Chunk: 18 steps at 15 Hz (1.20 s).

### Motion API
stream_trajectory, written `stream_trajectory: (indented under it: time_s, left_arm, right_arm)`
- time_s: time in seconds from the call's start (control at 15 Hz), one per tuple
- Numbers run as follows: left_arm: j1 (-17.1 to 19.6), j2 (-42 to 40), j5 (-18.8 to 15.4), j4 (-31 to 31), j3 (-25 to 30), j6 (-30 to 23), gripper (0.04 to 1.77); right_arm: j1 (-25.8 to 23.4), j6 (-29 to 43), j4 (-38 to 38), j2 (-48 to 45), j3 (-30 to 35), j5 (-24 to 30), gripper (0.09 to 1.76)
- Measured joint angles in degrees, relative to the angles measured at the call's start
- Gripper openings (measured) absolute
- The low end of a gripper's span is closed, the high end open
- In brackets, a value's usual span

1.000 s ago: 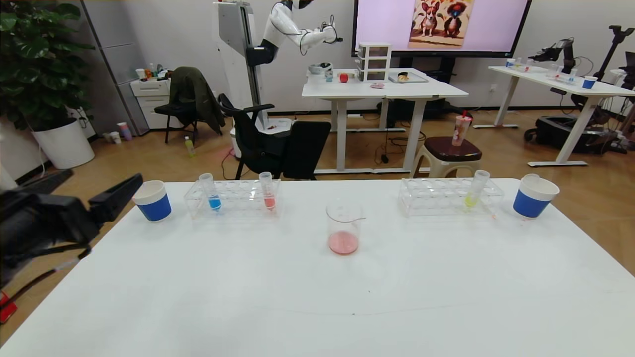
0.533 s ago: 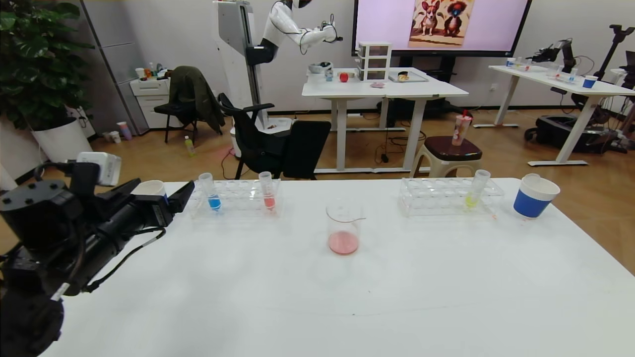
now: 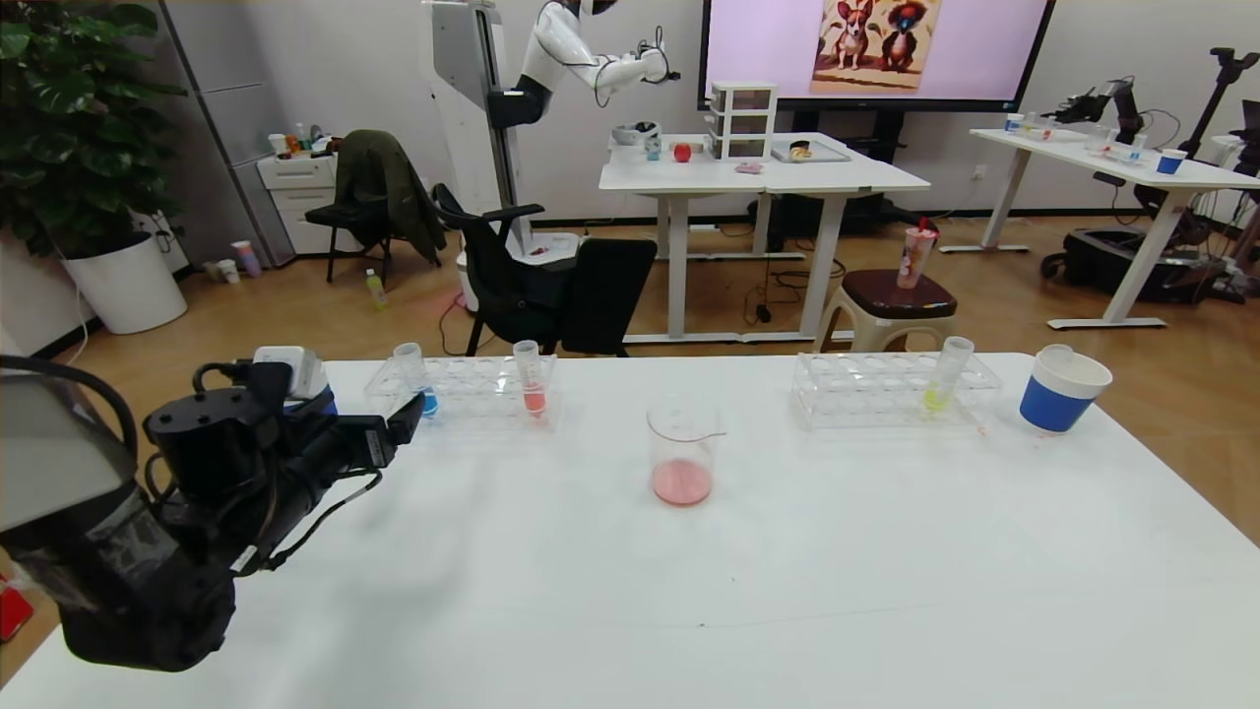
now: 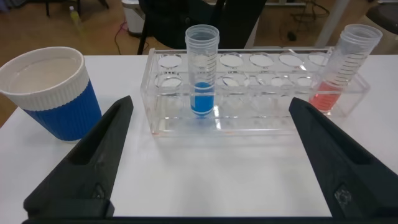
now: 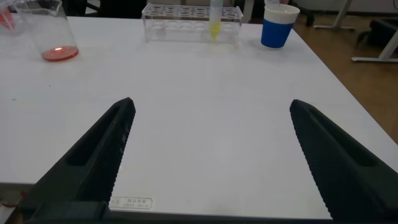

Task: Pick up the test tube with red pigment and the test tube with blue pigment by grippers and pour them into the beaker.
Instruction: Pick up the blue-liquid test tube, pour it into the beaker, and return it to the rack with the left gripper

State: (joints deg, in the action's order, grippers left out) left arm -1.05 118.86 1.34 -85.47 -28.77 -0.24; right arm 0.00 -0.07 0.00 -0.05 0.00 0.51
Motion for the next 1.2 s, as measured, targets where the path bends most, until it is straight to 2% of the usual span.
stream_trajectory:
  time_s: [0.6, 0.87, 0.93, 1.0, 1.13, 1.2]
  left_arm:
    - [-0.9, 13.9, 3.8, 0.3, -21.4, -0.4, 1.75]
    - [-1.0, 16.8, 3.9, 0.3, -24.4, -1.5, 1.75]
    - [-0.9, 17.0, 3.9, 0.3, -24.7, -1.5, 1.67]
    - [-0.9, 17.2, 3.8, 0.3, -25.0, -1.6, 1.43]
    - [-0.9, 17.3, 3.7, 0.2, -25.2, -1.6, 0.60]
    - [-0.9, 17.3, 3.7, 0.2, -25.2, -1.6, 0.34]
  right_arm:
    - [0.0, 0.0, 0.0, 0.0, 0.0, 0.0, 1.74]
    - [0.0, 0.0, 0.0, 0.0, 0.0, 0.0, 1.74]
    - [0.0, 0.0, 0.0, 0.0, 0.0, 0.0, 1.74]
    - [0.0, 0.0, 0.0, 0.0, 0.0, 0.0, 1.74]
    - [0.0, 0.0, 0.0, 0.0, 0.0, 0.0, 1.74]
    - [0.0, 0.0, 0.0, 0.0, 0.0, 0.0, 1.74]
